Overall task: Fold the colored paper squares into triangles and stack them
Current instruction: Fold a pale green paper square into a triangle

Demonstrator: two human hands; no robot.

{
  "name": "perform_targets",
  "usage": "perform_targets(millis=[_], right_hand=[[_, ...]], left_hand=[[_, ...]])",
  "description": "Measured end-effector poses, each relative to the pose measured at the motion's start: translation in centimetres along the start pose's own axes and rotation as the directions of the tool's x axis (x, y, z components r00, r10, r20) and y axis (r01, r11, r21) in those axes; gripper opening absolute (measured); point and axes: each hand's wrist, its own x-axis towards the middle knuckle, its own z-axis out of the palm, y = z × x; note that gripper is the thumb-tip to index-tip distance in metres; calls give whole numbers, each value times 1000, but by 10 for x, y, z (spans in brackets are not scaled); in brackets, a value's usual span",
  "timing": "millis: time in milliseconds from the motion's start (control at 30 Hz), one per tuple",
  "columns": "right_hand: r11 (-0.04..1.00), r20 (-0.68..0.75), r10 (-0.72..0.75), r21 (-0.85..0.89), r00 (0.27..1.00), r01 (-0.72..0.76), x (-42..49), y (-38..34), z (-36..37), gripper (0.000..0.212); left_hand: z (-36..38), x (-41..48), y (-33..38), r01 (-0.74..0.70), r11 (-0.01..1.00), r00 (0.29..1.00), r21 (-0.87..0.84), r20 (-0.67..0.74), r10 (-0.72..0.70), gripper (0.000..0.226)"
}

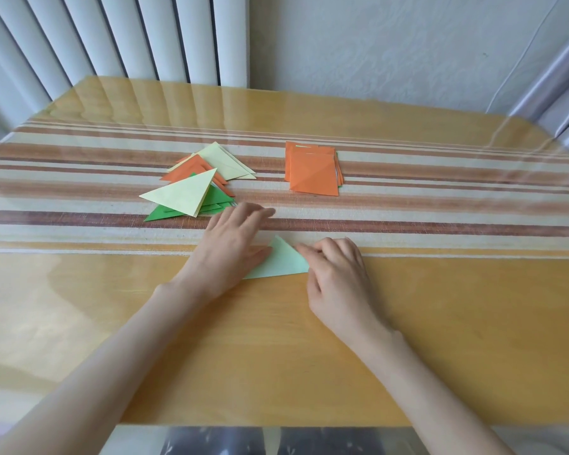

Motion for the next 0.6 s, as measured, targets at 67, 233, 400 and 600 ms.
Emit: perform_targets(millis=[67,233,400,600], right_hand=[[983,-33,148,115,988,-143,2,0,2,36],[948,-4,253,203,967,-247,10,0,4,20],[962,-68,190,211,979,-172,8,2,8,16],[991,-176,26,136,984,-2,4,4,11,23]], left_hand=[[-1,0,3,105,993,994,-59,-17,-106,36],[0,-4,3,-9,1000,1000,18,-7,9,22],[3,-9,5,-72,990,995,119,-55,79,33],[3,-13,12,80,993,993,85,-96,-72,22]])
